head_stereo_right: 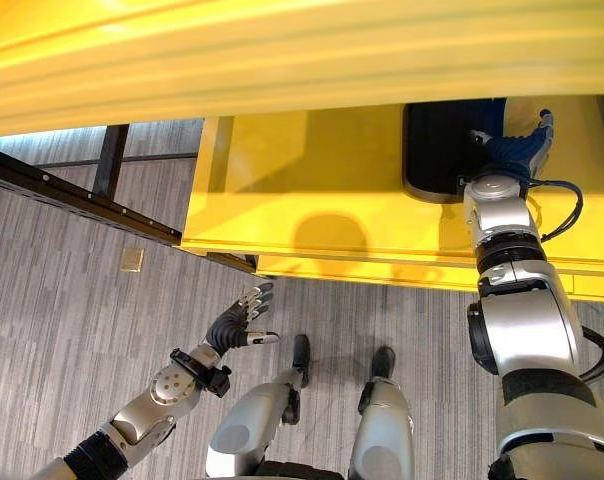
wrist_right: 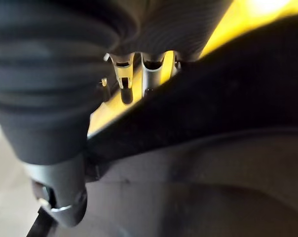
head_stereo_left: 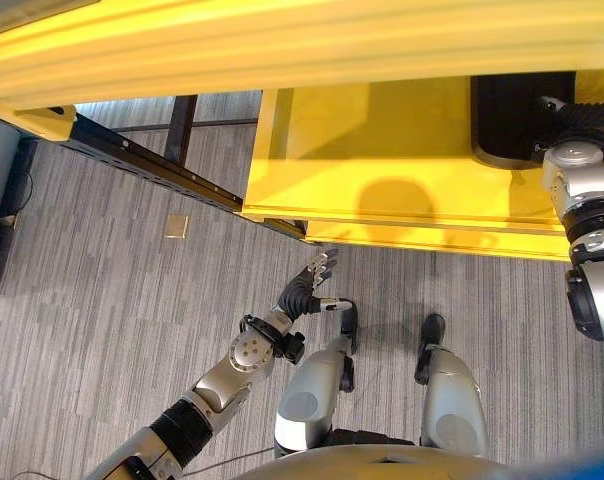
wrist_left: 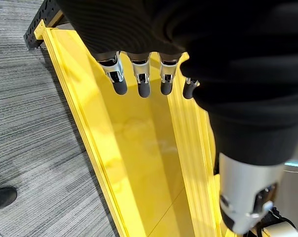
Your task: Move parts from the plastic box to the shelf.
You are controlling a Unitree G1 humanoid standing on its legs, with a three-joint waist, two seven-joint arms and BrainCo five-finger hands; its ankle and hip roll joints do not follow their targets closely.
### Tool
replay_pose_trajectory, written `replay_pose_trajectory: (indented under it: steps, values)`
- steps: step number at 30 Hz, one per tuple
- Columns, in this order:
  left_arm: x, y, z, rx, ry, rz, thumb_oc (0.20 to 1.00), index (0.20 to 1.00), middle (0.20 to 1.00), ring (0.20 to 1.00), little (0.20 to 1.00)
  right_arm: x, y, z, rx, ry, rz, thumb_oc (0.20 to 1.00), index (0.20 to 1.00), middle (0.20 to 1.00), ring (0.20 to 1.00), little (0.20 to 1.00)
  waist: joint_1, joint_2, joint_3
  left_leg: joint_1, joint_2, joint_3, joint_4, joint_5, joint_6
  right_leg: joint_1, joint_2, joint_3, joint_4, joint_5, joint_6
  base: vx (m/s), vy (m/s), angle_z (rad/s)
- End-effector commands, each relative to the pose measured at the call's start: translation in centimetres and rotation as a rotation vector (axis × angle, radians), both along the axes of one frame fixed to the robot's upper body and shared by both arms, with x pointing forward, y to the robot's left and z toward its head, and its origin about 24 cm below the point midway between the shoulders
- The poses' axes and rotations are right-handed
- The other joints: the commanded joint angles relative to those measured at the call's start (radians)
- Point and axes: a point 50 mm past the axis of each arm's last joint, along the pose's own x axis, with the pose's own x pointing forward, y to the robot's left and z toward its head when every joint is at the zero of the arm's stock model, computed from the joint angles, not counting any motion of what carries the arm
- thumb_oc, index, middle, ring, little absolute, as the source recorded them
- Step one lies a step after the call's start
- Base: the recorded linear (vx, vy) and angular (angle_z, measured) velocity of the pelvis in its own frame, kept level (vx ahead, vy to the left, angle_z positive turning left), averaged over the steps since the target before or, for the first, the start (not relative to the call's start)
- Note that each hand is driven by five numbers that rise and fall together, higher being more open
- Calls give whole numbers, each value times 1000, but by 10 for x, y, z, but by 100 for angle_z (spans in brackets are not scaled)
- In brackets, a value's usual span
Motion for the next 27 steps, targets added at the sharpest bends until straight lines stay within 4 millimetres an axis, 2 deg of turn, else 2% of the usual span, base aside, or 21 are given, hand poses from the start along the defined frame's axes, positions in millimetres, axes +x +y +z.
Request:
replay_pose_trajectory:
  steps: [1,5,8,12,14,15,18,22,23,27]
  values:
    - [-12,-15,11,-52,-56,-77,1000,1000,1000,1000,1000,-7,-9,37,-67,-159,-40,1000,1000,1000,1000,1000,6,-20,2,14,69,27,64,18,-55,39,-15,55,-21,40,20,0,0,0]
    - [-13,-15,11,-55,-54,-70,1000,1000,1000,1000,1000,-9,-1,54,-117,-266,-3,1000,1000,1000,1000,1000,2,-20,-8,23,66,26,56,17,-54,49,-13,57,-31,40,22,0,0,0]
    - [-18,-13,8,-55,-53,-68,1000,1000,1000,1000,1000,-11,18,73,-148,-396,96,1000,1000,1000,1000,1000,-3,-24,-26,41,64,20,39,16,-54,71,-7,60,-50,39,26,0,0,0]
    - [-19,-7,7,-55,-55,-51,1000,1000,1000,1000,1000,-16,35,75,-187,-459,203,1000,1000,1000,1000,1000,-16,-37,-47,58,64,19,26,16,-53,92,-1,70,-72,43,30,6,8,-2]
    - [-22,-3,4,-58,-53,-34,1000,1000,1000,1000,1000,-22,46,67,-185,-478,263,1000,1000,1000,1000,1000,-29,-48,-62,68,66,23,20,18,-52,104,3,77,-84,48,32,21,21,0]
    - [-25,1,2,-60,-55,-11,1000,1000,1000,1000,1000,-29,57,53,-168,-482,331,1000,1000,1000,1000,1000,-44,-59,-74,78,69,29,15,18,-49,116,5,85,-97,55,35,36,38,0]
    - [-27,5,0,-64,-53,11,1000,1000,1000,1000,1000,-37,65,35,-154,-467,398,1000,1000,1000,1000,1000,-59,-69,-88,85,72,32,11,19,-49,126,7,92,-108,59,38,19,27,-1]
    - [-31,13,-5,-68,-48,63,1000,1000,1000,1000,1000,-58,84,-11,-93,-412,503,1000,1000,1000,1000,1000,-100,-92,-114,102,77,49,1,20,-45,145,13,118,-133,73,44,13,56,-9]
    - [-32,15,-6,-73,-47,86,1000,1000,1000,1000,1000,-68,91,-33,-72,-380,528,1000,1000,1000,1000,1000,-116,-102,-122,108,78,56,-4,20,-43,152,15,127,-144,79,47,-24,66,-19]
    - [-39,19,-10,-61,-49,143,1000,1000,1000,1000,1000,-109,91,-106,34,-195,572,1000,1000,1000,1000,1000,-160,-136,-159,128,83,82,-14,14,-34,174,19,145,-178,99,56,-22,52,-25]
